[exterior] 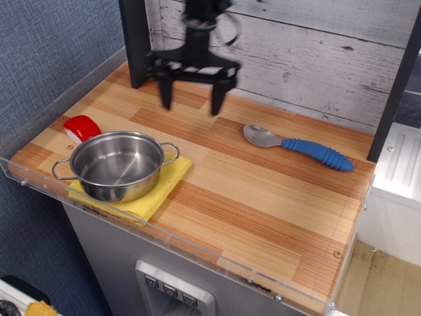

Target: Put the spoon in the bottom right hand corner of the table.

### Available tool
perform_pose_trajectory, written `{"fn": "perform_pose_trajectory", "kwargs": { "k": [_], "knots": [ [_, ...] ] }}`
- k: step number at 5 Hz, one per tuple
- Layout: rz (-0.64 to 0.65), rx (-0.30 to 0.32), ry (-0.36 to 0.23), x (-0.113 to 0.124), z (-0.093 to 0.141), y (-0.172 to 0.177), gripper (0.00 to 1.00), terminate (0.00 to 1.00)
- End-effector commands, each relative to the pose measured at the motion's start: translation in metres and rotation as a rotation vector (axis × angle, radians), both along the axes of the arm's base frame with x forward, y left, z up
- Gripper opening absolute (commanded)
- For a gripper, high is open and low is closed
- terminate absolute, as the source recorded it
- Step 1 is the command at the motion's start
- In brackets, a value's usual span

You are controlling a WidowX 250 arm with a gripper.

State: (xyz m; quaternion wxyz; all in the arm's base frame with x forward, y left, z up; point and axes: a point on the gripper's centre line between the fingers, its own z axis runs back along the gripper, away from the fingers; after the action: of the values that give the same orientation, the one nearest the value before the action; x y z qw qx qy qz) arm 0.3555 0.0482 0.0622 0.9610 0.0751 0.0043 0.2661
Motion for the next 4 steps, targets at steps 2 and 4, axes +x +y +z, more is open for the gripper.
{"fn": "perform_pose_trajectory", "kwargs": {
  "k": [2, 4],
  "knots": [
    [0.456, -0.088, -0.165, 0.023, 0.019, -0.067, 1.0, 0.0],
    [0.67, -0.098, -0.174, 0.019, 0.006, -0.096, 1.0, 0.0]
  ]
}}
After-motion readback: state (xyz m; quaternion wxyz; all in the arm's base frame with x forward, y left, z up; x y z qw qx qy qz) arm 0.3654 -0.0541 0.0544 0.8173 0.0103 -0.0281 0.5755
